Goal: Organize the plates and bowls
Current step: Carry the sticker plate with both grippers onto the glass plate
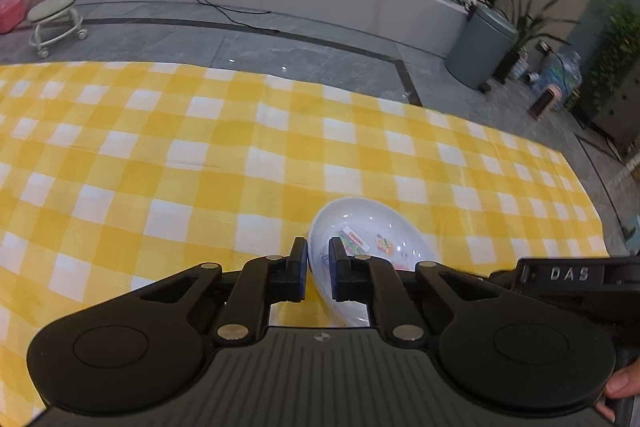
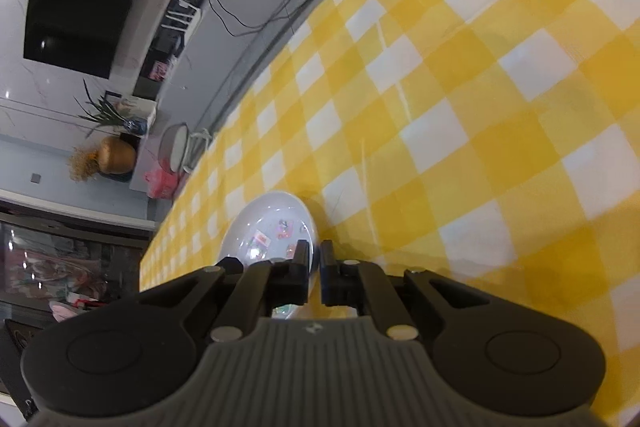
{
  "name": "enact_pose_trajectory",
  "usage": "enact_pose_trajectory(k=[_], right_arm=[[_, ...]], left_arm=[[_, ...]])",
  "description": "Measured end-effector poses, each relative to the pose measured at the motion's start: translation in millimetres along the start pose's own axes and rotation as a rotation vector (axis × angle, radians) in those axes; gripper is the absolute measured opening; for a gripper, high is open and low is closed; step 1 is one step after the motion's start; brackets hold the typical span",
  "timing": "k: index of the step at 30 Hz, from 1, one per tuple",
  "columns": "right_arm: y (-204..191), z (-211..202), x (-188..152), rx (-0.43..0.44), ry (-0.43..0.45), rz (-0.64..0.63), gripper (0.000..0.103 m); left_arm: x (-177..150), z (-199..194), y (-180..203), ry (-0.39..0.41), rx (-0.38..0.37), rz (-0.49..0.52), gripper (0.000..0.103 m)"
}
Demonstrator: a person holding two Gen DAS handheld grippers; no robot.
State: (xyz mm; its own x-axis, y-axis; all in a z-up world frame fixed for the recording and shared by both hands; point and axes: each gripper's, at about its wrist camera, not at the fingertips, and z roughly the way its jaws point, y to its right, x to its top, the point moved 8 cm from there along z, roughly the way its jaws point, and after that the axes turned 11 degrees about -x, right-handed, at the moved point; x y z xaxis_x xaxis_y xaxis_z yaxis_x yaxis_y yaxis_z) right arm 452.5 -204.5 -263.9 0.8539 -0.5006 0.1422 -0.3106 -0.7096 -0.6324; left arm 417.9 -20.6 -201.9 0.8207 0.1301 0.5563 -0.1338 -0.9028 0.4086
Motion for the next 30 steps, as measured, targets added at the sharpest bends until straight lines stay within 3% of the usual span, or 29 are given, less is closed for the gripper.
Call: enact_pose_trajectory(k=[12, 23, 30], right_arm=[[7.8, -62.3, -43.3, 0.103, 0.026, 0.058, 0.004], [-1.6, -134.0, -126.4, 0.152, 0.033, 0.054, 0.007], [3.9, -171.8, -177.8, 0.154, 0.004, 0.025, 0.008]], left_arm=[[-14.1, -45.3, 31.0, -0.05, -0.037, 0.087, 0.012], [-47.1, -121.2, 57.8, -0.062, -0.049, 0.174, 0.012], [-85.1, -161.0, 74.7, -0.079, -0.071, 0.238, 0.012]])
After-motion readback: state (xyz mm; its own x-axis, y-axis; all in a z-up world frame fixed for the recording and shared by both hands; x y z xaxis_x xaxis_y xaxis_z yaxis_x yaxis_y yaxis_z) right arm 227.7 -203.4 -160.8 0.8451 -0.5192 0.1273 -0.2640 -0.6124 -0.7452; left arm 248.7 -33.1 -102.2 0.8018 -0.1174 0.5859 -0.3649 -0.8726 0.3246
